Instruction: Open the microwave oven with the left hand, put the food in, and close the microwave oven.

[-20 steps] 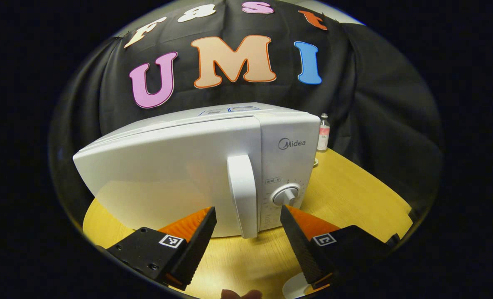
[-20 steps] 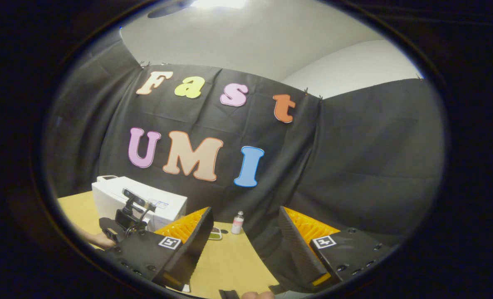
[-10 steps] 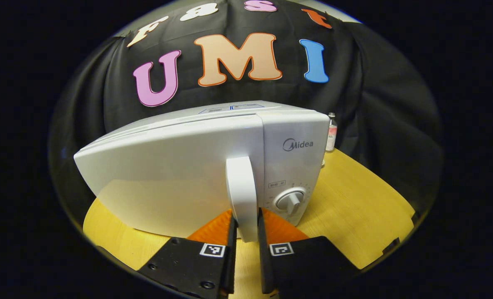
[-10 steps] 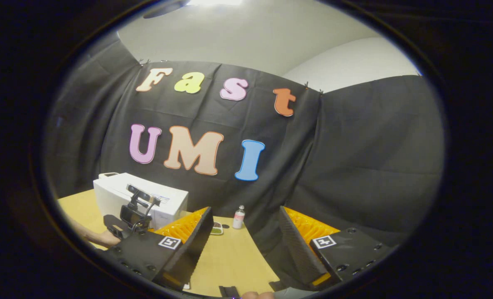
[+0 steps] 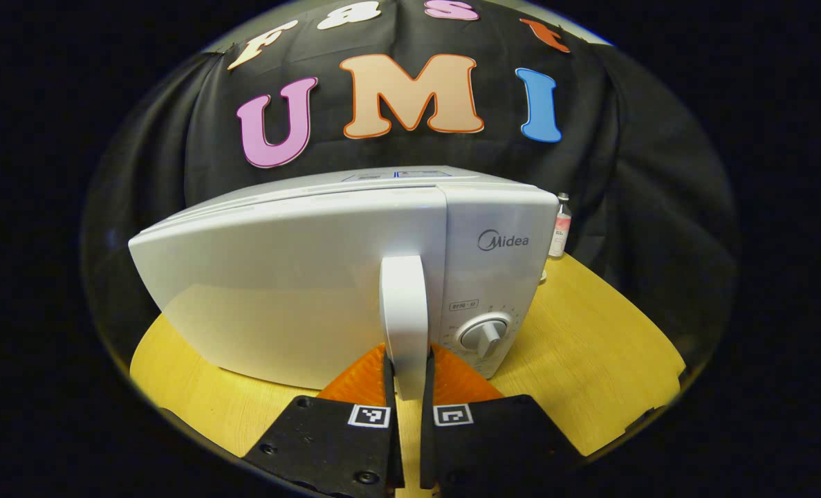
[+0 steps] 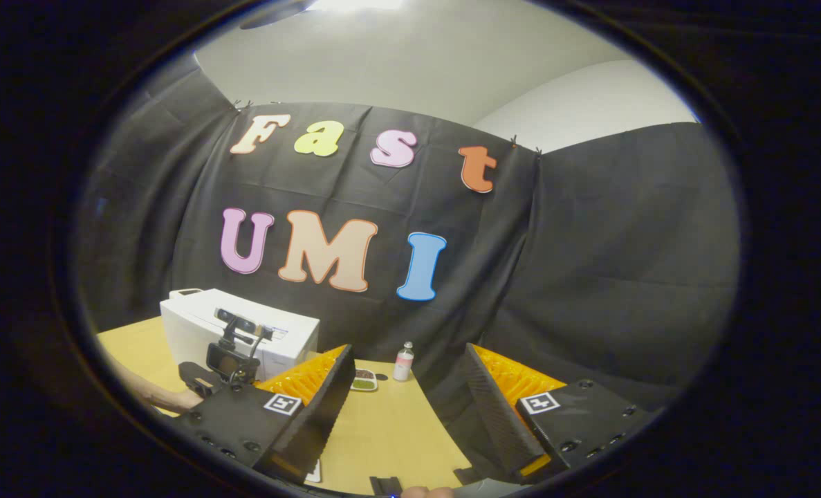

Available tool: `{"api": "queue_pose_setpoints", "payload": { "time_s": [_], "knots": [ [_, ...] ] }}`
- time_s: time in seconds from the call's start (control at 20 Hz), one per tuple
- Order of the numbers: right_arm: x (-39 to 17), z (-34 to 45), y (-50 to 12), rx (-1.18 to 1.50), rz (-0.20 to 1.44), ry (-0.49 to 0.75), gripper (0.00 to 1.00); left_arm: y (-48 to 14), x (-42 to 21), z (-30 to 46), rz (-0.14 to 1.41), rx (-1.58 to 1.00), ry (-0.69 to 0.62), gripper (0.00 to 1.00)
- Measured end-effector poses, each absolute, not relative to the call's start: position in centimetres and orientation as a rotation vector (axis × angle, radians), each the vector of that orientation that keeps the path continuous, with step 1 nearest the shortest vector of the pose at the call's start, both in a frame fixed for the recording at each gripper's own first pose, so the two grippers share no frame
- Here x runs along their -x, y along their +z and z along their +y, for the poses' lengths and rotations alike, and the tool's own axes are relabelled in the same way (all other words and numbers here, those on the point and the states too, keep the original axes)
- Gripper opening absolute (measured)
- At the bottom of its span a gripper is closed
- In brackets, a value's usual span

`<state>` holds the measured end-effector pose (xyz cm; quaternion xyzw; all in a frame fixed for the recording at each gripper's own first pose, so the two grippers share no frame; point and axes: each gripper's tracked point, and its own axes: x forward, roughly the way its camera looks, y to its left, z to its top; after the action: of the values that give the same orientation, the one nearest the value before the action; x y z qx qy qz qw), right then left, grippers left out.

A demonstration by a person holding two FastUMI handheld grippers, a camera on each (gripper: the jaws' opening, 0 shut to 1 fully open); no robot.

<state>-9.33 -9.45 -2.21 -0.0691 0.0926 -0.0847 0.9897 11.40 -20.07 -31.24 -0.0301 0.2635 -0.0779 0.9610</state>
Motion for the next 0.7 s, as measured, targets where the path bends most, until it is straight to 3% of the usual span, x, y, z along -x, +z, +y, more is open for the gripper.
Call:
{"api": "queue_pose_setpoints", "payload": {
  "time_s": [0.7],
  "knots": [
    [8.5,-7.3,-1.7,0.081,0.144,-0.118,0.97,-30.9,-11.1,-20.5,0.534,0.059,-0.254,0.02]
  ]
}}
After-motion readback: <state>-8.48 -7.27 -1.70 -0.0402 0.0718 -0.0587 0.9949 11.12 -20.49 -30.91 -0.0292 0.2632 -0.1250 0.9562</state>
